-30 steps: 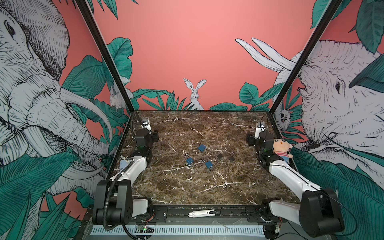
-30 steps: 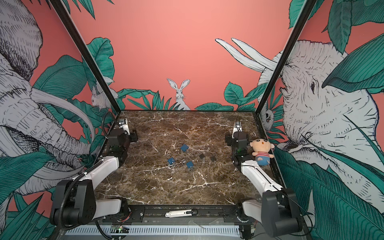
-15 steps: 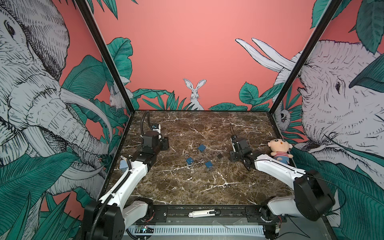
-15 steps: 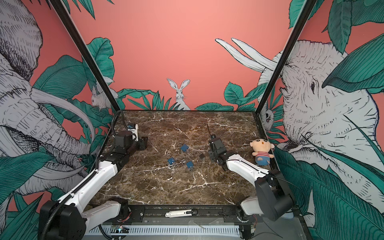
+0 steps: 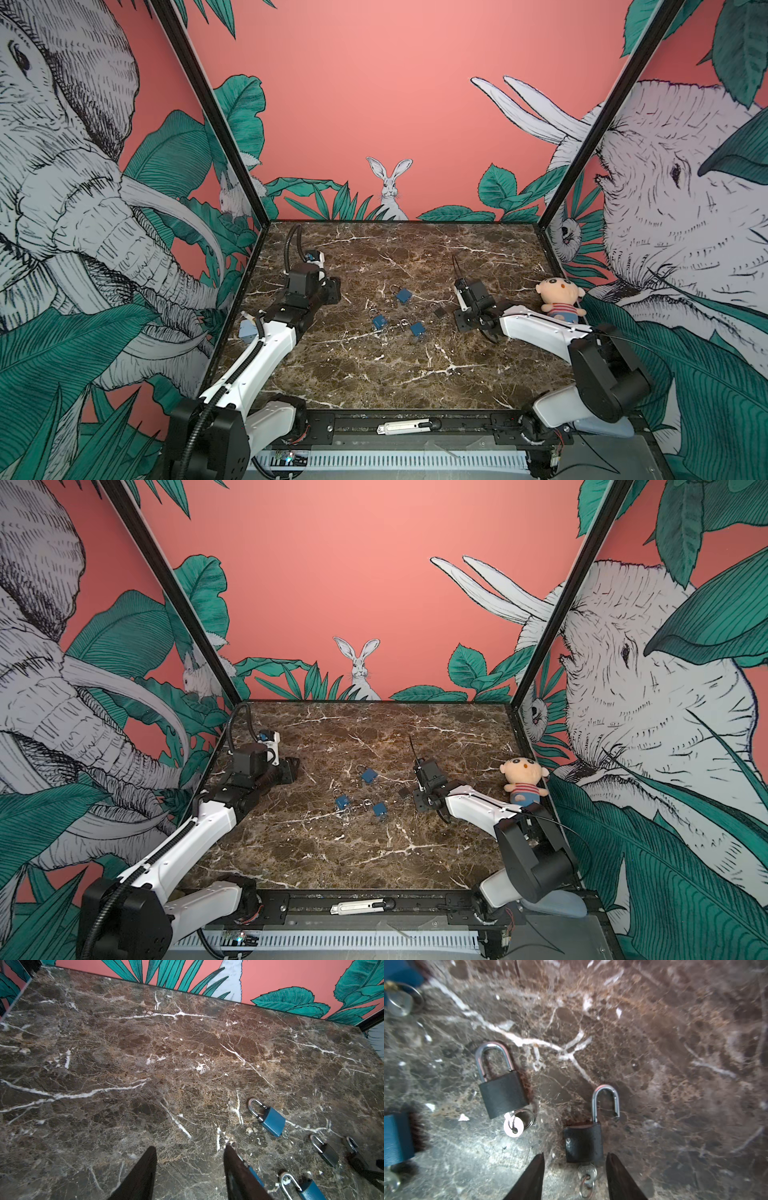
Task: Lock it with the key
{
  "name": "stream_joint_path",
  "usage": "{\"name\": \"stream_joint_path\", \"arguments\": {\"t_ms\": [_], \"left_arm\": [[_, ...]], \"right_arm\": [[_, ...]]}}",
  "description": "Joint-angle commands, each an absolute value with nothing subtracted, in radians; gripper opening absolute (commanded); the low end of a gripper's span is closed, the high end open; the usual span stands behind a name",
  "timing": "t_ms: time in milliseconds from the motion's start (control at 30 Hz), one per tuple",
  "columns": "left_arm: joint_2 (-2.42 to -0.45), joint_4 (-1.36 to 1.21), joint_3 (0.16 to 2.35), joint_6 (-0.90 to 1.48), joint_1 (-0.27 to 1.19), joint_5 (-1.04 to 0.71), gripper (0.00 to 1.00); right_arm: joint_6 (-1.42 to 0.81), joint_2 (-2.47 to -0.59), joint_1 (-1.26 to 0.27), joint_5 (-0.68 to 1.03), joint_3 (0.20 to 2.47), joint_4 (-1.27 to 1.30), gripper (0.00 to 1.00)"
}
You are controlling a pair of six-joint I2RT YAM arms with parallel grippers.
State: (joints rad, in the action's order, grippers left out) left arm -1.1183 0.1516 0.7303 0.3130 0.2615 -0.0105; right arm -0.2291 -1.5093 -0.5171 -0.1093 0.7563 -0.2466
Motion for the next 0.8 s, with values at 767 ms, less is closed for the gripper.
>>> {"name": "stream_joint_path", "arguments": {"t_ms": [767], "left_arm": [[-1.147, 0.153, 0.755, 0.327, 0.274, -0.051, 0.47]], "right_arm": [[-0.252, -1.594, -0.518, -0.134, 0.831, -0.266, 0.42]]}}
